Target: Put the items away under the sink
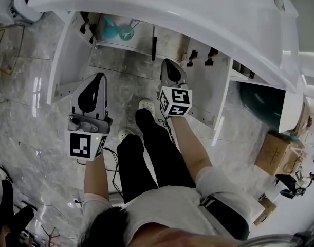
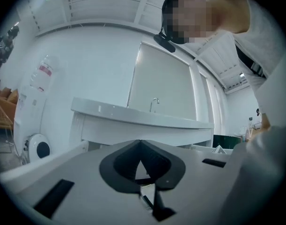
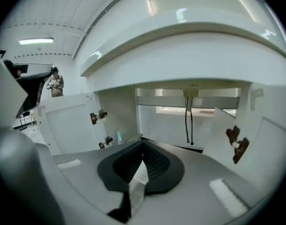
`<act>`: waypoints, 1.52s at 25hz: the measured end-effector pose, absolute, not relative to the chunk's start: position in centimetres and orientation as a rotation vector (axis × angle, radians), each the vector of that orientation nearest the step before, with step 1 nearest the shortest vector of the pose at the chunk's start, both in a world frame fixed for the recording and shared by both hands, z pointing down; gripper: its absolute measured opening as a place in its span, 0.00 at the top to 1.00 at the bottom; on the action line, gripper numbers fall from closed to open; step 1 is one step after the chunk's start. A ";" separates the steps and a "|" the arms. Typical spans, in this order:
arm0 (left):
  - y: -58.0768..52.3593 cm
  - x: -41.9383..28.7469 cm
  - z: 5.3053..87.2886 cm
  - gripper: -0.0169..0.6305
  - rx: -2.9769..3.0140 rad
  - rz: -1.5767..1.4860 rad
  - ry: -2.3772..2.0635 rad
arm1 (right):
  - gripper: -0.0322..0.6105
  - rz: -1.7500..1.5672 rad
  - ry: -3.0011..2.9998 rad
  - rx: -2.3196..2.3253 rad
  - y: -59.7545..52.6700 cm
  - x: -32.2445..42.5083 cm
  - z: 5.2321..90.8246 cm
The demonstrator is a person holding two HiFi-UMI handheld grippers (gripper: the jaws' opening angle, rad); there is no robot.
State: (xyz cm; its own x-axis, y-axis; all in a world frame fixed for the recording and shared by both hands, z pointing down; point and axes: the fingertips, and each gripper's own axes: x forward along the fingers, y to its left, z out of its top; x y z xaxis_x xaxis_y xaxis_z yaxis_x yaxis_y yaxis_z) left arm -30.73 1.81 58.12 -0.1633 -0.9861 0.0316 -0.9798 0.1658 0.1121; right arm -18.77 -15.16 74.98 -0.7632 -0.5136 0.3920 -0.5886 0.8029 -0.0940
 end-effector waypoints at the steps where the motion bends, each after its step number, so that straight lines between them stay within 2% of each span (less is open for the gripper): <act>1: 2.2 -30.6 56.8 0.96 1.961 -0.105 -2.327 | 0.93 0.304 -2.646 0.836 -14.8 -18.5 73.5; 20: 7.9 -28.7 35.0 0.96 1.929 -0.146 -2.392 | 0.93 0.166 -2.781 0.763 -8.6 -14.5 46.6; 38: 11.1 -26.5 24.6 0.96 1.971 -0.172 -2.481 | 0.93 0.020 -2.902 0.701 -5.3 -12.6 33.1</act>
State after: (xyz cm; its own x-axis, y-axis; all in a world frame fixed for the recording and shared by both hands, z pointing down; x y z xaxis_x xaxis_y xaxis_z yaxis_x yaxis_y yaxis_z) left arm -26.50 11.10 24.63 -0.2282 -0.9692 -0.0922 -0.9727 0.2229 0.0647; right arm -12.61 -5.35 33.15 -0.8782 -0.4525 0.1547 -0.4546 0.8904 0.0235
